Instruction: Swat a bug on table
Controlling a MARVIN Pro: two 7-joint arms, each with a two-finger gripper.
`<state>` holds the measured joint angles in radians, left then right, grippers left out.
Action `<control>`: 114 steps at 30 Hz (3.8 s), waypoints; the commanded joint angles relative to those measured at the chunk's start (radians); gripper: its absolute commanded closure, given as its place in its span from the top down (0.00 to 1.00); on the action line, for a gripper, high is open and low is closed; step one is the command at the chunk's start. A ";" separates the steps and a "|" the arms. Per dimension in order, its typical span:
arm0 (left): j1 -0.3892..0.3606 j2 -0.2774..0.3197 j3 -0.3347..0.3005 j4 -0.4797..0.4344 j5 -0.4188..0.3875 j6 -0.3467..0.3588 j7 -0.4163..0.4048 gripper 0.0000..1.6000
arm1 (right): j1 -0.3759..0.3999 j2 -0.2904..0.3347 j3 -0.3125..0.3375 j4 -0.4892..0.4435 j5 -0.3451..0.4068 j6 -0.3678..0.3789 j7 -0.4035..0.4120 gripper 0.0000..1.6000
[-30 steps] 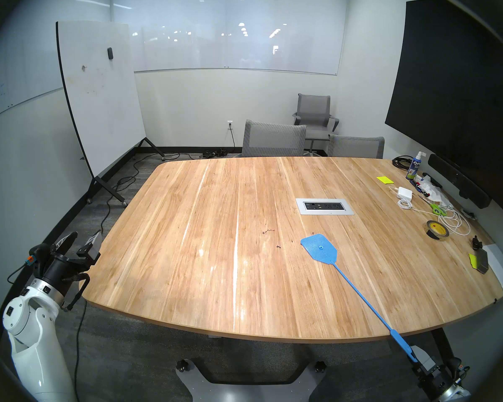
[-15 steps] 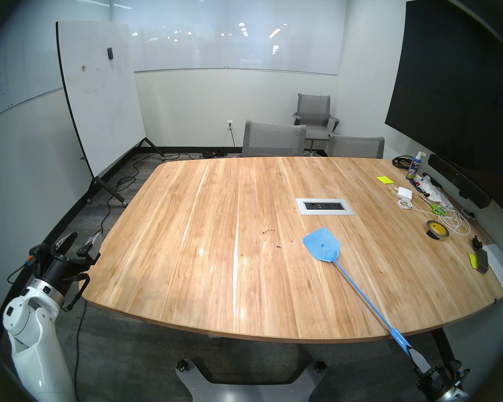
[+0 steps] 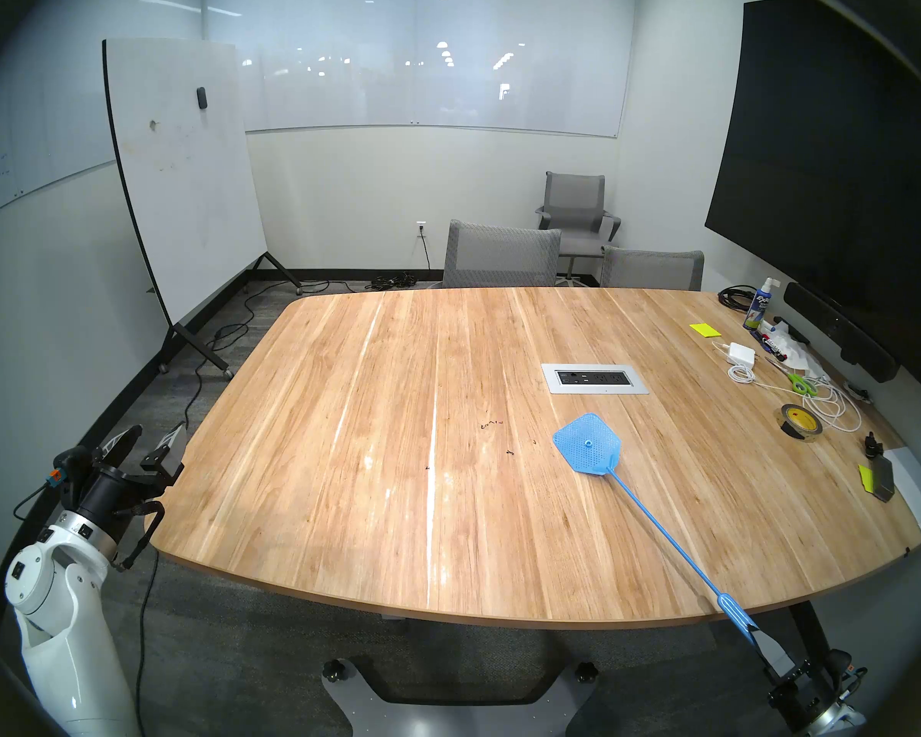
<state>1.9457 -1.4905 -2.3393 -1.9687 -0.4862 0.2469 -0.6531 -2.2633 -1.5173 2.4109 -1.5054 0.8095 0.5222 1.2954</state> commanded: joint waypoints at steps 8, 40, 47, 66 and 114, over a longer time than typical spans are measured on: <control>-0.001 -0.001 -0.003 -0.017 0.000 0.003 -0.002 1.00 | 0.022 -0.001 -0.013 -0.064 0.019 0.058 -0.009 0.00; -0.007 -0.006 -0.007 -0.015 0.007 0.004 -0.010 1.00 | 0.004 0.045 -0.005 -0.127 0.226 0.227 -0.081 0.00; -0.009 -0.007 -0.007 -0.015 0.009 0.004 -0.012 1.00 | -0.025 0.026 -0.015 -0.209 0.289 0.243 -0.118 0.00; -0.012 -0.011 -0.010 -0.015 0.013 0.007 -0.016 1.00 | -0.068 0.024 -0.046 -0.317 0.405 0.276 -0.153 0.00; -0.021 -0.020 -0.017 -0.016 0.025 0.013 -0.027 1.00 | -0.151 0.057 -0.092 -0.429 0.662 0.397 -0.273 0.00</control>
<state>1.9247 -1.5109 -2.3550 -1.9675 -0.4594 0.2567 -0.6793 -2.4233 -1.4930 2.3263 -1.9512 1.4354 0.9090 0.9182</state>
